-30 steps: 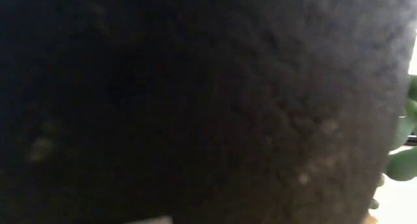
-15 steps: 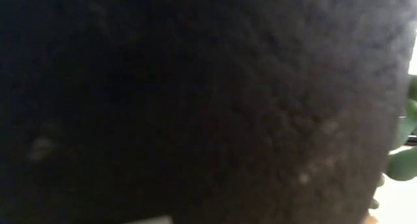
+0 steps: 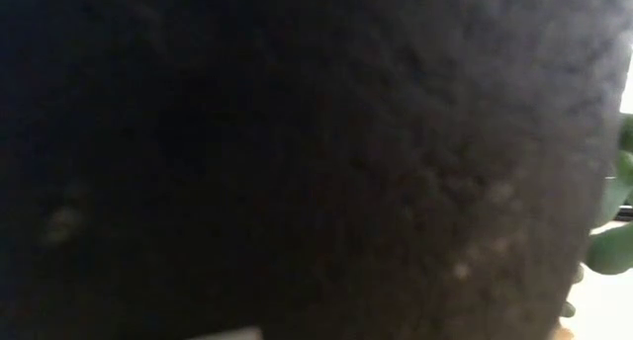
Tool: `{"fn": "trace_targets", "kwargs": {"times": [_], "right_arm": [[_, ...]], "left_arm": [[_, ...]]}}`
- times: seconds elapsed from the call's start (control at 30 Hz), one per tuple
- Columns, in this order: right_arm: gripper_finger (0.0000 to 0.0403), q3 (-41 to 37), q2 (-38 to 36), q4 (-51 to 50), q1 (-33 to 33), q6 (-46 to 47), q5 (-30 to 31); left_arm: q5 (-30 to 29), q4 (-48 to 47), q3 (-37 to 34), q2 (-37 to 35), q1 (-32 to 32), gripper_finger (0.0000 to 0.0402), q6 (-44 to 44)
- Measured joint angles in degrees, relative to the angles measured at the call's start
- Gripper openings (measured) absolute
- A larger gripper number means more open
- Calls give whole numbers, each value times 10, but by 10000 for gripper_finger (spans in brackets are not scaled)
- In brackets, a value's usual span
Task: Pick and place slides into the shelf
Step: Put the left black slides on the shelf
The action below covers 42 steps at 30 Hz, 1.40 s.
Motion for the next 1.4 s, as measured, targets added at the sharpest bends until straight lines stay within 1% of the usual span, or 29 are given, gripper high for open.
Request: {"fn": "trace_targets", "kwargs": {"times": [0.33, 0.63, 0.9, 1.03, 1.2, 1.4], "right_arm": [[231, 0, 0, 0, 0, -1, 2], [231, 0, 0, -6, 0, -2, 3], [231, 0, 0, -18, 17, -3, 9], [231, 0, 0, -30, 28, -4, 25], [231, 0, 0, -37, 35, -13, 33], [231, 0, 0, -39, 35, -11, 33]], "left_arm": [[-10, -2, 0, 6, 0, 1, 10], [3, 2, 0, 29, 0, 1, 6], [-10, 46, 0, 29, 0, 1, -1], [-13, 59, 0, 38, 0, 1, -7], [-4, 65, 0, 52, 0, 1, -20], [-11, 67, 0, 56, 0, 1, -19]]}}
